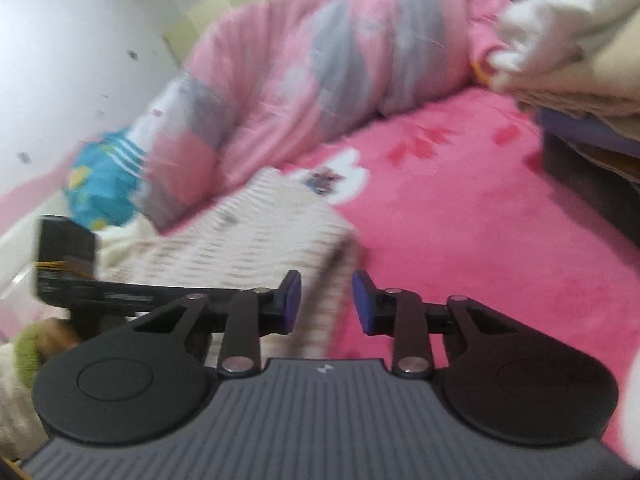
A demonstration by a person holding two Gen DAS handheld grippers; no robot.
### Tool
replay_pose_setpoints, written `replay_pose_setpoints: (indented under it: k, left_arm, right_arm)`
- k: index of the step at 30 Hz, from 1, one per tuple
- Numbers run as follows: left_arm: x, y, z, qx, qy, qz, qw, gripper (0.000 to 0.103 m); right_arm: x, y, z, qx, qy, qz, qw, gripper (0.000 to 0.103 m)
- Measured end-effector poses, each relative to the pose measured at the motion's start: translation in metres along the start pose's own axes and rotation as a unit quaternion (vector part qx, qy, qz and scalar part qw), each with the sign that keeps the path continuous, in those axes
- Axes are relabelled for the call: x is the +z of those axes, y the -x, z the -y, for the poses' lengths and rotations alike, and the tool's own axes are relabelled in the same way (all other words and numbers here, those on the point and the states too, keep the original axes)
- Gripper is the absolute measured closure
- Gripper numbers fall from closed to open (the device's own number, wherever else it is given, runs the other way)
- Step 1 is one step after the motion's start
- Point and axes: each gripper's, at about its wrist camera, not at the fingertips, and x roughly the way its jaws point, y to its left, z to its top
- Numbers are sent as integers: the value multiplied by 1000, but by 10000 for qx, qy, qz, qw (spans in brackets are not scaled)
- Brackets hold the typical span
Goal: Fold clothes
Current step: 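Pinch the cardigan hem with both grippers and smooth the folded body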
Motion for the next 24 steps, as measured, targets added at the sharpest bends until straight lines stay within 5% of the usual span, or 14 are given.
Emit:
replay_pose_setpoints:
  k: [3, 6, 16, 21, 24]
  left_arm:
    - [4, 0, -6, 283, 52, 63, 9996, 60]
    - [8, -1, -13, 516, 144, 123, 9985, 60]
    - [7, -10, -21, 967, 10, 11, 9953, 59]
    - [4, -12, -17, 1026, -119, 50, 9946, 82]
    - [2, -11, -13, 1051, -257, 92, 9941, 94]
  right_arm:
    - [-8, -17, -9, 185, 173, -181, 9995, 86]
    - [-29, -52, -5, -62, 107, -909, 9958, 89]
    - [1, -18, -39, -534, 1194, -185, 9912, 88]
    - [18, -31, -44, -497, 1348, 71, 9896, 88]
    - [7, -63, -41, -423, 1262, -386, 9903, 89]
